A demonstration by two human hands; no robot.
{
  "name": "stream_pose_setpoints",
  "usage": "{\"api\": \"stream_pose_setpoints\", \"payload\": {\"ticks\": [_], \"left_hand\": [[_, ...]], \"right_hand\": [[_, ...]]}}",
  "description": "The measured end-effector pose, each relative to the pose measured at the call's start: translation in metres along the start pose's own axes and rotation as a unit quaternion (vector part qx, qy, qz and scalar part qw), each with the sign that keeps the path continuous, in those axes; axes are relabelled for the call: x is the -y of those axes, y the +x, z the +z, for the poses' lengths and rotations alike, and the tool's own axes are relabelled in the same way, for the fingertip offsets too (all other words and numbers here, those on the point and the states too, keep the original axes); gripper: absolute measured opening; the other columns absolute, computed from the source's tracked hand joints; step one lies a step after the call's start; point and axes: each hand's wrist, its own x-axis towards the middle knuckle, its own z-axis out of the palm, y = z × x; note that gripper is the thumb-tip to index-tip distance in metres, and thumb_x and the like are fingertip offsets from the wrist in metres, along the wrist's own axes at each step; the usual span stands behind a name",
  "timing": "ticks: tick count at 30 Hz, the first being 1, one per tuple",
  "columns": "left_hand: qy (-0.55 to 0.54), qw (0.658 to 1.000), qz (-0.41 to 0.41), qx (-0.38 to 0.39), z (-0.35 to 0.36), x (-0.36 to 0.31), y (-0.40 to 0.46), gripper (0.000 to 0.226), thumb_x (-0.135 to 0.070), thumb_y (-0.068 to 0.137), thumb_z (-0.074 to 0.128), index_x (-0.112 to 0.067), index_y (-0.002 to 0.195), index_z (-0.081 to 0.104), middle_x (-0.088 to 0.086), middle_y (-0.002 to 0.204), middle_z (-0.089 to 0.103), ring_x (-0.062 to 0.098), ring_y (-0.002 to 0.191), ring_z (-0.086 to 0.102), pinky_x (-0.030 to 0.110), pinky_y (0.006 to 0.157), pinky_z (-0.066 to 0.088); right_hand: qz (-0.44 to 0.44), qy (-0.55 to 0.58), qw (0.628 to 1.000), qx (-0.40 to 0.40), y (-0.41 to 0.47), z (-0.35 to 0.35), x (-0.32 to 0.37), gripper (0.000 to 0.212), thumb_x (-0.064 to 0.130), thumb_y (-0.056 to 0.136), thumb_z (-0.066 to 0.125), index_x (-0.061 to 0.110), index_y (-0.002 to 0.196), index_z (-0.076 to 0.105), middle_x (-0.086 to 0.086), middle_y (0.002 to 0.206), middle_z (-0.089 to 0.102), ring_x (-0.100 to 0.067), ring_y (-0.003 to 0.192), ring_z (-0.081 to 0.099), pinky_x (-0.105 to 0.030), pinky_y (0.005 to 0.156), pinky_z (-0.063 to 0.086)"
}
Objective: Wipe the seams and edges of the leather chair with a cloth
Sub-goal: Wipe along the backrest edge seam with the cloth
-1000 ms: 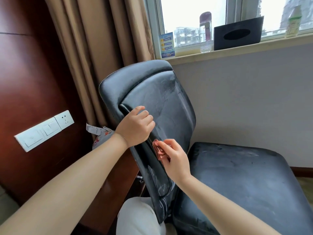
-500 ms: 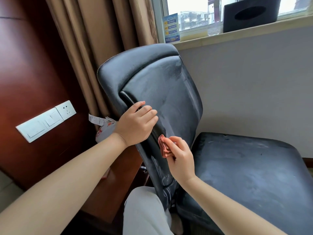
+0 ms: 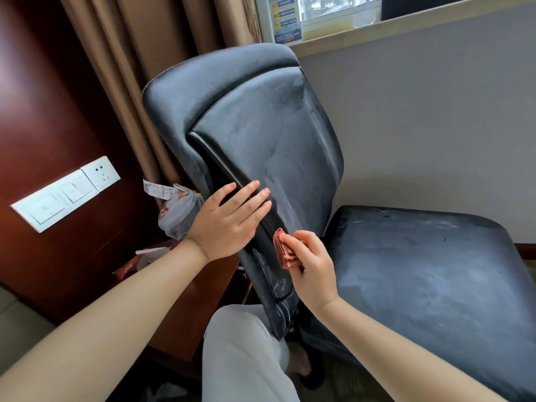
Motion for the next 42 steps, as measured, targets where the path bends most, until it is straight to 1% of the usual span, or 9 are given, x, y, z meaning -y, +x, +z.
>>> {"api": "stream_pose_setpoints", "payload": {"ticks": [5,11,16,20,25,31,36,39,42], "left_hand": [[-0.004,1.0,-0.017,-0.002,0.004,-0.003,-0.002,0.038,-0.019,0.091,0.041,-0.012,0.12,0.064,0.006,0.13,0.059,0.024,0.128,0.044,0.043,0.1,0.032],[-0.006,0.999,-0.05,-0.006,0.007,-0.012,-0.004,0.038,-0.019,0.091,0.042,-0.012,0.122,0.062,0.005,0.133,0.057,0.023,0.129,0.043,0.043,0.101,0.03],[-0.008,0.998,-0.052,-0.017,0.009,-0.013,-0.005,0.036,-0.02,0.091,0.043,-0.014,0.123,0.059,0.006,0.133,0.057,0.023,0.129,0.044,0.043,0.1,0.031],[-0.009,0.998,-0.059,-0.021,0.01,-0.015,-0.006,0.035,-0.019,0.089,0.046,-0.013,0.12,0.062,0.006,0.132,0.058,0.023,0.128,0.044,0.043,0.098,0.031],[-0.008,0.997,-0.07,-0.019,0.009,-0.018,-0.006,0.035,-0.018,0.09,0.045,-0.014,0.12,0.062,0.006,0.132,0.058,0.022,0.128,0.044,0.042,0.099,0.03],[-0.006,0.997,-0.073,-0.015,0.008,-0.019,-0.005,0.035,-0.017,0.089,0.045,-0.014,0.119,0.063,0.005,0.132,0.058,0.022,0.128,0.044,0.041,0.098,0.029],[-0.002,0.999,-0.046,-0.011,0.007,-0.015,-0.008,0.039,-0.014,0.089,0.048,-0.011,0.126,0.058,0.007,0.138,0.053,0.023,0.13,0.042,0.042,0.103,0.027],[0.039,0.999,0.003,-0.012,0.009,-0.004,-0.017,0.055,-0.008,0.088,0.045,-0.006,0.142,0.037,0.01,0.153,0.03,0.024,0.14,0.03,0.043,0.113,0.018],[0.073,0.997,0.01,-0.003,0.008,0.003,-0.022,0.062,-0.01,0.089,0.042,-0.004,0.148,0.022,0.011,0.159,0.008,0.025,0.146,0.012,0.044,0.118,0.008]], "right_hand": [[0.082,0.004,0.995,0.053,-0.044,-0.005,-0.019,0.022,-0.002,0.078,0.067,0.005,0.099,0.064,0.001,0.095,0.059,-0.014,0.077,0.057,-0.011,0.07,0.043],[0.107,0.068,0.992,-0.021,-0.008,-0.002,0.004,0.019,0.004,0.078,0.065,0.004,0.097,0.065,0.001,0.094,0.061,-0.007,0.084,0.055,-0.008,0.075,0.044],[0.111,0.044,0.993,0.014,-0.026,0.001,-0.007,0.025,-0.002,0.078,0.066,0.007,0.1,0.06,-0.001,0.1,0.06,-0.008,0.085,0.054,-0.012,0.074,0.045],[0.247,0.081,0.965,0.029,-0.054,0.006,-0.008,0.021,-0.004,0.084,0.058,0.007,0.101,0.058,0.01,0.1,0.054,-0.001,0.084,0.048,-0.001,0.073,0.036],[0.343,0.054,0.931,0.116,-0.067,0.006,-0.015,0.019,0.003,0.089,0.051,0.022,0.093,0.05,0.019,0.085,0.051,-0.006,0.08,0.052,-0.015,0.065,0.036],[0.247,0.085,0.965,0.021,-0.038,-0.004,-0.005,0.017,0.001,0.085,0.062,0.013,0.097,0.062,0.012,0.094,0.053,0.012,0.087,0.051,-0.007,0.072,0.038],[0.062,0.019,0.998,0.016,-0.014,-0.002,0.004,0.028,0.007,0.084,0.055,0.008,0.111,0.058,-0.004,0.101,0.055,-0.014,0.087,0.055,-0.019,0.074,0.046],[-0.007,-0.052,0.998,0.044,-0.015,-0.007,-0.001,0.032,0.014,0.085,0.052,0.005,0.115,0.06,0.004,0.102,0.047,-0.008,0.085,0.053,-0.014,0.073,0.044],[-0.047,-0.043,0.995,0.078,0.005,-0.009,0.016,0.034,0.033,0.092,0.046,0.005,0.097,0.064,0.014,0.081,0.052,0.002,0.077,0.059,-0.015,0.069,0.048]]}}
